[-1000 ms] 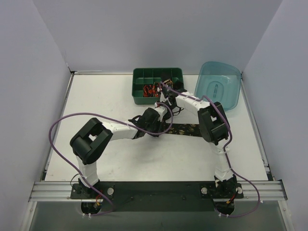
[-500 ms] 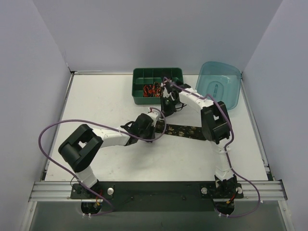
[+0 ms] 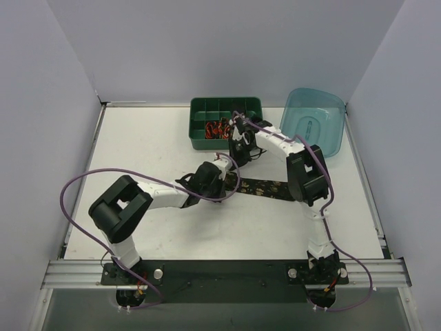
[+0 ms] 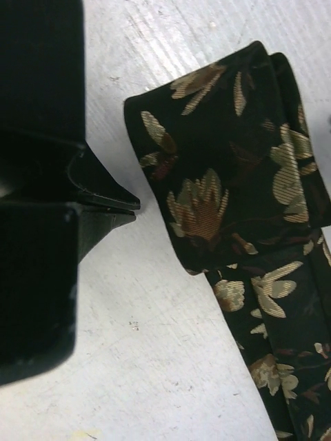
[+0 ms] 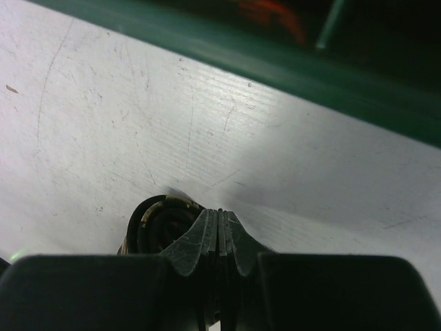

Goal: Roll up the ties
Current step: Roll the tie at the center of the board.

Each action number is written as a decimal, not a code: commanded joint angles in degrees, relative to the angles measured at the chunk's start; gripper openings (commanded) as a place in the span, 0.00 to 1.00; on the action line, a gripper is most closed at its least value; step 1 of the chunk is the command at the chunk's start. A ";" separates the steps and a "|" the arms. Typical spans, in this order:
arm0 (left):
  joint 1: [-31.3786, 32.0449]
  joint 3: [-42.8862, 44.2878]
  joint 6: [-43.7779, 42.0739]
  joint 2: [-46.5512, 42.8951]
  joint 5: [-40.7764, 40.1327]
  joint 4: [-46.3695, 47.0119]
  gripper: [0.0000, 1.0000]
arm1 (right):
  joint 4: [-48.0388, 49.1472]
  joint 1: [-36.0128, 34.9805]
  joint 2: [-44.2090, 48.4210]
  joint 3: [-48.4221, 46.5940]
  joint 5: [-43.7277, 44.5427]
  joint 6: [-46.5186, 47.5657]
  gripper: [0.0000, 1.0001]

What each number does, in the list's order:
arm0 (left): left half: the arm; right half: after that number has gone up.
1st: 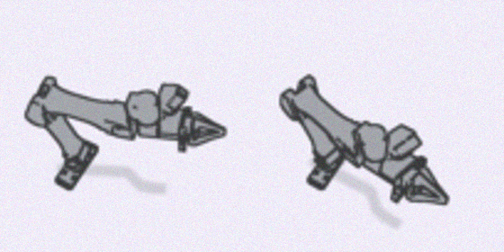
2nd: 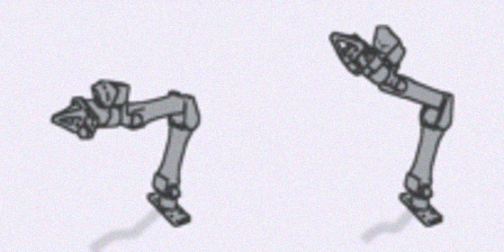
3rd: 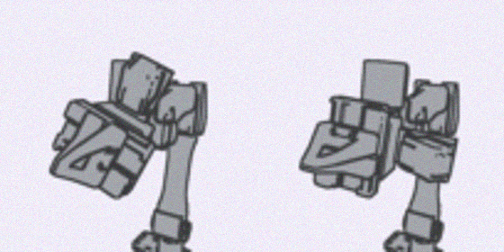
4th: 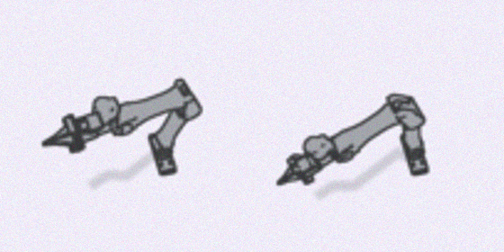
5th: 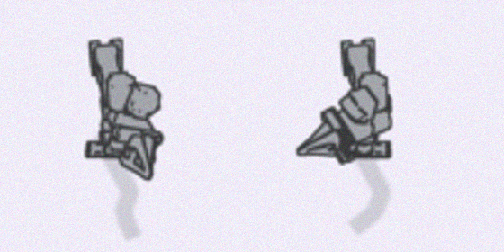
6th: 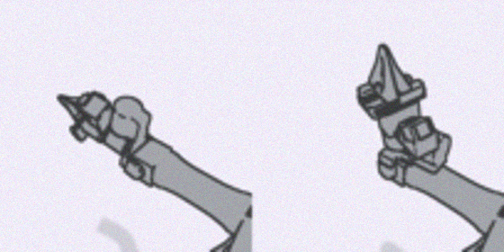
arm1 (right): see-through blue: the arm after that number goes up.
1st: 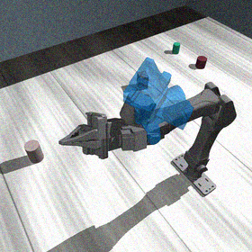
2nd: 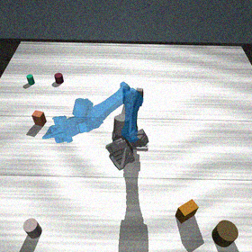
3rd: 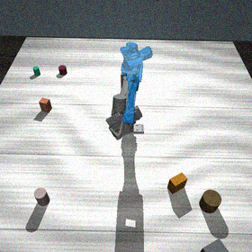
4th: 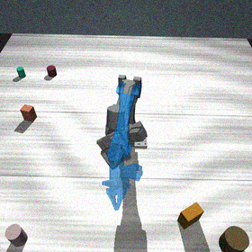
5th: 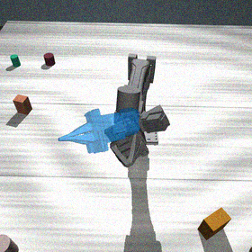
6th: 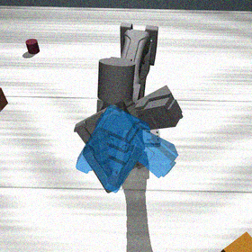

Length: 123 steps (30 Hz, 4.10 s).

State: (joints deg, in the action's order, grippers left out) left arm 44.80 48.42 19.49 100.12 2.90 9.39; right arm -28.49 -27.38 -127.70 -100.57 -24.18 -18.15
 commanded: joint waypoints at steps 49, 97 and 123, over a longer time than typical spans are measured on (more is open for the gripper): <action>-23.87 -9.23 18.83 -13.39 27.42 12.84 0.89 | 19.68 1.01 24.16 25.07 -13.34 -5.66 0.00; -25.37 -7.29 17.34 -10.64 25.84 10.13 0.89 | 66.55 3.21 10.36 40.99 -30.04 -30.27 0.00; -21.42 8.35 14.09 7.46 26.72 3.89 0.88 | 18.83 3.21 32.69 38.52 1.24 -4.44 0.00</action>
State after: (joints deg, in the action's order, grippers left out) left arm 21.89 53.04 34.94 105.56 28.16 14.31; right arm -3.07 -24.36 -96.99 -63.16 -30.44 -26.83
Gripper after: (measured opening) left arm 0.890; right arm 0.024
